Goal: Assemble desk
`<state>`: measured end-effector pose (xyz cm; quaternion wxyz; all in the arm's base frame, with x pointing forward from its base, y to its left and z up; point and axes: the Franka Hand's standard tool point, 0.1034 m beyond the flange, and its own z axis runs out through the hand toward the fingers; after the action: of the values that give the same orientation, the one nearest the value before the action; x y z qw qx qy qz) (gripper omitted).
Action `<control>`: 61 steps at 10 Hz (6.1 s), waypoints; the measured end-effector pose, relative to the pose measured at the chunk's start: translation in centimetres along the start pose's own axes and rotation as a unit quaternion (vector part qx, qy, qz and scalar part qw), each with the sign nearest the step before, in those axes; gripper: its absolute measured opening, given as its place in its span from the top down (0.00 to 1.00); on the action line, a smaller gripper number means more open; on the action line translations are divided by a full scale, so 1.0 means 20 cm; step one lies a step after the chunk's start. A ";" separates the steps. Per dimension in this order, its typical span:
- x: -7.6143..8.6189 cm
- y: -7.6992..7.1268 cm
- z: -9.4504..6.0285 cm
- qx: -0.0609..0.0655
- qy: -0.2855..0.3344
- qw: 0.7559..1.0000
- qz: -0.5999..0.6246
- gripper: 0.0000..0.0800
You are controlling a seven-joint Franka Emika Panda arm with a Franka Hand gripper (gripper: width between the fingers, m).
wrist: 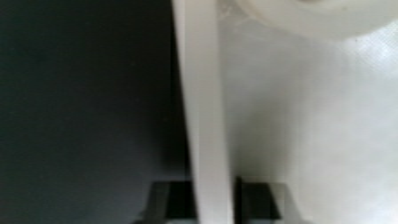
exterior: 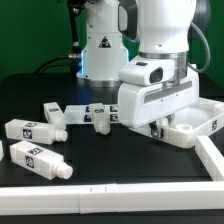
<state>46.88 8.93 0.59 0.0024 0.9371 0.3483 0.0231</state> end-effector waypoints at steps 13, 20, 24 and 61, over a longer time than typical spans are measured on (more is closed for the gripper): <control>-0.23 0.54 -0.25 0.069 -0.084 0.966 0.235 0.93; -0.22 0.68 -0.19 0.087 -0.126 0.950 0.273 0.93; -0.19 0.91 -0.13 0.093 -0.156 0.931 0.317 0.93; -0.23 0.50 -0.31 0.073 -0.169 0.914 0.361 0.19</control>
Offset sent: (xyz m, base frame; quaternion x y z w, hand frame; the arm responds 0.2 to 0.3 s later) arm -0.0037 -0.0257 0.0395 0.0224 -0.0721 0.1360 0.9878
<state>49.64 -1.75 6.79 -0.0151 0.9865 -0.0186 -0.1621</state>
